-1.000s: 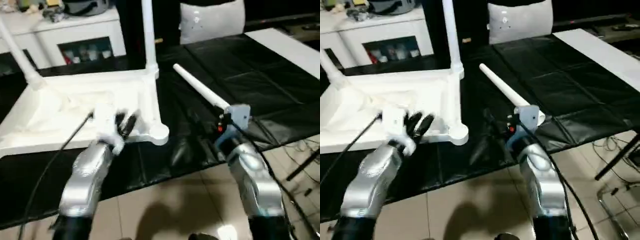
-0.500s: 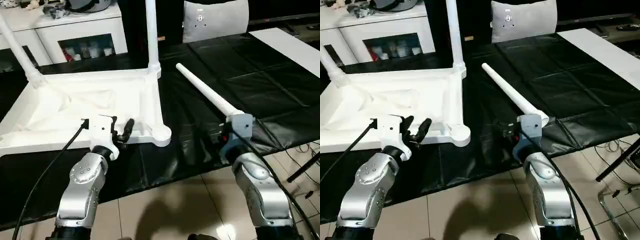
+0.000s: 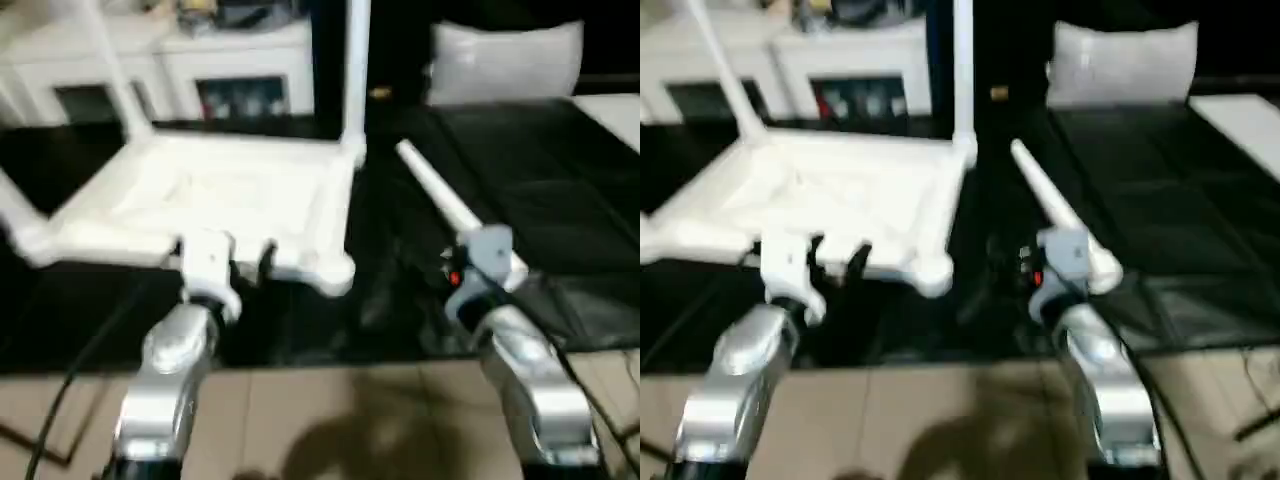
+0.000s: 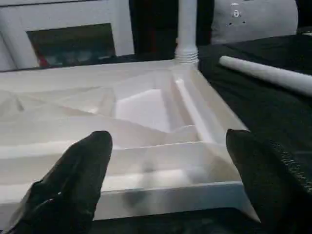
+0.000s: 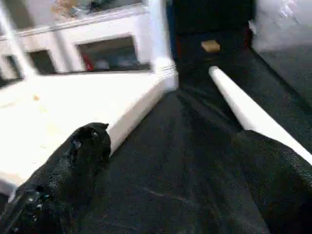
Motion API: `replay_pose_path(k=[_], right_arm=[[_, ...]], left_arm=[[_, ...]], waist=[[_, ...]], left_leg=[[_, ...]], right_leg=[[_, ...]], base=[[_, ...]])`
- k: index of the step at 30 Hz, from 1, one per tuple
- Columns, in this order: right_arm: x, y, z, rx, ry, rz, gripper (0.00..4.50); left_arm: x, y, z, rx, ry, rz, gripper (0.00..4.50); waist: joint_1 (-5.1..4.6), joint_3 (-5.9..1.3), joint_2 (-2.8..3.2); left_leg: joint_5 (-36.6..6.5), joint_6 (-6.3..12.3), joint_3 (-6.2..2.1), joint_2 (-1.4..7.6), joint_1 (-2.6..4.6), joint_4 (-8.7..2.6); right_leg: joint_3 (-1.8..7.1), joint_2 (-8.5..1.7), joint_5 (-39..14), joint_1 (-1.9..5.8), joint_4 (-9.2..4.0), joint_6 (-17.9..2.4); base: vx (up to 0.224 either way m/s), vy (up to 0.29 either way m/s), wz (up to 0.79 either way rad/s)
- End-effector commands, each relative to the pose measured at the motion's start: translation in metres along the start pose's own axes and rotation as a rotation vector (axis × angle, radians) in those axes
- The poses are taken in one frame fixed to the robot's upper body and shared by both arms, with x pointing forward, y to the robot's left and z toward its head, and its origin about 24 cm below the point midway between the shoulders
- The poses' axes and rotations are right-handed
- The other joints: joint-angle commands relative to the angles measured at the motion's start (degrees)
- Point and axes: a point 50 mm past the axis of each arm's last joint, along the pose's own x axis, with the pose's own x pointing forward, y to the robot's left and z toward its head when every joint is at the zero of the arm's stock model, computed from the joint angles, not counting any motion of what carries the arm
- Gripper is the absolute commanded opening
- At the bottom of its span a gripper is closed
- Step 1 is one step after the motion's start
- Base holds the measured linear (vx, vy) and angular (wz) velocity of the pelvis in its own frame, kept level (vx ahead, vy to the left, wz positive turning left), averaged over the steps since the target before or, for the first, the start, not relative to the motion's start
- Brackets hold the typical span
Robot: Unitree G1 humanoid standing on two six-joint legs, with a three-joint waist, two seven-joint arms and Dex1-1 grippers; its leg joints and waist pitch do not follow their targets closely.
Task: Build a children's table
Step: Rotate table base
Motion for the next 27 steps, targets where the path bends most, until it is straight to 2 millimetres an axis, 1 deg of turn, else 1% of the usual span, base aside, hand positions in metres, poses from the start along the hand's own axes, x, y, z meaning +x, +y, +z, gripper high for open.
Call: replay_pose_path(k=[1,2,3,4,5,6,7,8,9,10,11,12,13,14,15,16,17,18,19,20,21,22,23,24,25,26,27], right_arm=[[-0.003,-0.003,0.001,-0.06,0.042,-0.024,4.5],[-0.005,-0.003,-0.001,-0.09,0.065,-0.017,4.5],[-0.006,-0.003,-0.002,-0.096,0.073,-0.015,4.5],[-0.007,-0.003,-0.002,-0.101,0.079,-0.013,4.5],[-0.008,-0.003,-0.003,-0.096,0.083,-0.009,4.5],[-0.009,-0.003,-0.003,-0.094,0.085,-0.009,4.5],[-0.01,-0.003,-0.003,-0.091,0.086,-0.012,4.5],[-0.01,-0.004,-0.004,-0.082,0.091,-0.019,4.5],[-0.01,-0.007,-0.004,-0.06,0.097,-0.036,4.5],[-0.01,-0.007,-0.004,-0.06,0.097,-0.036,4.5],[-0.01,-0.008,-0.004,-0.055,0.103,-0.044,4.5],[-0.009,-0.009,-0.004,-0.05,0.108,-0.052,4.5],[-0.008,-0.012,-0.004,-0.059,0.116,-0.059,4.5],[-0.008,-0.011,-0.004,-0.079,0.121,-0.046,4.5],[-0.008,-0.011,-0.004,-0.079,0.121,-0.046,4.5],[-0.008,-0.009,-0.005,-0.103,0.127,-0.032,4.5],[-0.008,-0.008,-0.005,-0.119,0.133,-0.023,4.5],[-0.008,-0.007,-0.006,-0.129,0.136,-0.014,4.5],[-0.008,-0.006,-0.006,-0.133,0.138,-0.011,4.5],[-0.008,-0.006,-0.006,-0.133,0.138,-0.011,4.5],[-0.008,-0.007,-0.005,-0.135,0.138,-0.01,4.5],[-0.007,-0.007,-0.005,-0.137,0.136,-0.01,4.5],[-0.007,-0.008,-0.004,-0.138,0.135,-0.011,4.5],[-0.007,-0.008,-0.004,-0.138,0.135,-0.011,4.5],[-0.006,-0.009,-0.002,-0.142,0.136,-0.01,4.5],[-0.006,-0.009,-0.002,-0.142,0.136,-0.01,4.5],[-0.005,-0.009,-0.001,-0.146,0.136,-0.007,4.5]], left_arm=[[-0.002,0.005,0.002,0.017,-0.003,0.015,4.4],[-0.003,0.004,0.003,0.025,-0.006,0.005,4.4],[-0.004,0.004,0.003,0.03,-0.007,-0.001,4.4],[-0.005,0.003,0.003,0.034,-0.009,-0.006,4.4],[-0.006,0.002,0.003,0.038,-0.013,-0.015,4.4],[-0.007,0.001,0.003,0.039,-0.016,-0.021,4.4],[-0.007,0.001,0.003,0.039,-0.017,-0.022,4.4],[-0.007,0.001,0.003,0.036,-0.019,-0.024,4.4],[-0.008,0.001,0.004,0.037,-0.021,-0.027,4.4],[-0.008,0.001,0.004,0.037,-0.021,-0.027,4.4],[-0.009,0.001,0.003,0.038,-0.016,-0.032,4.4],[-0.01,0.001,0.003,0.038,-0.012,-0.037,4.4],[-0.015,0.002,0.003,0.023,-0.005,-0.047,4.4],[-0.017,0.002,0.002,0.02,-0.004,-0.048,4.4],[-0.017,0.002,0.002,0.02,-0.004,-0.048,4.4],[-0.017,0.003,0.002,0.021,-0.002,-0.046,4.4],[-0.017,0.004,0.001,0.023,0.0,-0.044,4.4],[-0.017,0.004,0.001,0.026,0.002,-0.043,4.4],[-0.017,0.004,0.001,0.027,0.003,-0.041,4.4],[-0.017,0.004,0.001,0.027,0.003,-0.041,4.4],[-0.016,0.004,0.001,0.024,0.002,-0.039,4.4],[-0.015,0.003,0.0,0.022,0.002,-0.038,4.4],[-0.015,0.003,0.0,0.02,0.003,-0.037,4.4],[-0.015,0.003,0.0,0.019,0.003,-0.037,4.4],[-0.015,0.002,-0.001,0.016,0.008,-0.035,4.4],[-0.015,0.002,-0.002,0.015,0.009,-0.035,4.4],[-0.015,0.002,-0.003,0.014,0.014,-0.034,4.4]], waist=[[-0.58,-4.42,1.0],[-0.79,-4.59,-0.03],[-0.24,-4.39,-1.54],[0.58,-4.58,-3.7],[2.95,-3.4,-2.78],[2.55,-3.33,-3.06],[2.75,-2.7,-2.2],[2.41,-2.65,-1.91],[2.11,-2.63,-1.57],[1.72,-2.64,-0.71],[1.46,-2.39,-0.71],[1.27,-2.12,-0.68],[0.16,-1.53,0.36],[-0.4,-1.23,0.58],[-1.34,-0.92,1.19],[-1.36,-0.19,1.88],[-0.03,0.5,2.1],[3.73,-0.22,1.85],[1.8,-0.48,-2.05],[1.8,-0.48,-2.05],[3.25,-0.08,-3.12],[4.53,-0.28,-3.52],[5.39,-0.67,-2.91],[5.19,-1.42,-2.1],[5.15,-2.06,-1.52],[2.95,-2.79,-0.46],[0.92,-3.13,0.54]], left_leg=[[17.21,18.55,-9.03,20.94,3.96,-7.02],[20.96,17.52,-7.06,16.82,4.21,-4.91],[22.5,13.88,-4.06,9.44,3.16,-1.05],[12.23,8.63,-3.0,0.69,-5.3,0.71],[6.62,2.85,-3.75,0.71,-4.3,1.01],[6.93,1.27,-3.33,-0.11,-4.39,0.27],[7.66,0.06,-3.2,0.15,-4.45,-1.74],[7.27,-0.3,-3.22,0.58,-4.4,-3.1],[5.27,-0.42,-3.19,1.61,-3.56,-4.58],[3.72,-1.15,-3.27,2.86,-3.08,-5.96],[2.3,-1.16,-3.09,3.32,-2.89,-6.42],[-0.34,-1.29,-2.99,3.84,-2.23,-7.0],[-9.46,-2.3,-3.22,5.34,-1.15,-8.31],[-13.52,-2.57,-3.51,5.89,-0.81,-8.82],[-24.32,-3.33,-4.2,7.19,0.56,-9.87],[-37.12,-3.44,-5.77,10.36,-0.45,-14.01],[-43.83,-3.54,-5.97,12.51,-3.5,-17.7],[-46.34,-1.55,-2.19,11.22,-3.09,-17.72],[-37.26,-2.67,-1.04,7.56,2.22,-11.09],[-37.26,-2.67,-1.04,7.56,2.22,-11.09],[-5.14,-0.36,-0.62,2.09,0.7,1.24],[1.84,-0.28,-2.21,2.39,-3.56,0.8],[1.93,-0.4,-2.44,2.67,-3.14,-0.84],[2.88,-0.37,-2.15,3.03,-1.91,-4.7],[4.57,-0.07,-2.18,4.09,-0.82,-7.23],[5.0,2.14,-4.03,6.28,2.04,-9.19],[5.22,7.59,-7.08,9.06,5.77,-9.84]], right_leg=[[9.83,-14.77,-3.34,-4.9,8.25,8.83],[12.47,-15.6,2.54,-6.76,7.91,4.96],[13.77,-15.76,6.8,-6.37,2.9,3.58],[16.54,-15.4,11.93,3.73,0.76,9.43],[15.48,-14.62,6.37,1.47,-1.46,15.37],[13.71,-12.67,0.9,1.98,-1.67,18.47],[12.26,-10.85,-11.35,2.34,-3.1,20.94],[11.17,-9.07,-19.24,2.41,-3.85,20.71],[10.18,-8.46,-24.64,1.88,-4.64,18.16],[9.4,-8.29,-26.54,1.76,-4.88,13.5],[8.97,-8.18,-27.75,1.55,-5.41,11.52],[8.46,-8.36,-29.96,1.29,-5.88,9.41],[7.0,-8.96,-32.7,1.21,-6.78,4.96],[6.29,-9.01,-32.68,1.39,-7.09,4.3],[4.55,-9.16,-31.74,2.1,-7.08,4.15],[3.82,-8.37,-24.13,4.43,-1.89,4.06],[4.53,-8.43,-17.51,6.8,6.16,3.68],[5.41,-7.59,-11.34,5.56,9.67,2.86],[10.19,-9.33,-35.43,2.67,3.28,4.56],[10.19,-9.33,-35.43,2.67,3.28,4.56],[15.87,-16.0,-66.23,3.04,-8.9,1.77],[16.48,-15.72,-59.83,6.96,-6.99,1.42],[16.39,-14.84,-53.9,6.8,-6.33,0.53],[14.13,-11.53,-38.51,7.2,-4.69,-3.22],[11.97,-9.7,-28.82,6.68,-3.59,-4.06],[9.06,-7.16,-15.1,4.37,-0.32,-5.37],[7.49,-7.32,-7.81,0.62,2.78,-5.81]], base=[[-0.037,-0.205,0.11],[-0.009,-0.072,0.24],[-0.009,-0.072,0.24],[0.034,-0.104,0.18],[-0.008,-0.192,-0.03],[-0.008,-0.192,-0.03],[-0.088,-0.105,-0.03],[-0.097,-0.052,0.0],[-0.097,-0.052,0.0],[-0.102,-0.023,0.02],[-0.099,0.019,0.04],[-0.099,0.019,0.04],[-0.09,0.037,0.03],[-0.066,0.063,-0.01],[-0.066,0.063,-0.01],[-0.074,0.077,-0.03],[0.0,0.0,0.0],[-0.104,0.042,0.1],[0.0,0.0,0.0],[0.007,-0.085,0.07],[0.063,-0.091,-0.05],[0.093,-0.037,-0.12],[0.101,0.004,0.13],[0.101,0.004,0.13],[0.043,0.022,0.24],[0.114,0.041,0.13],[0.114,0.041,0.13]])
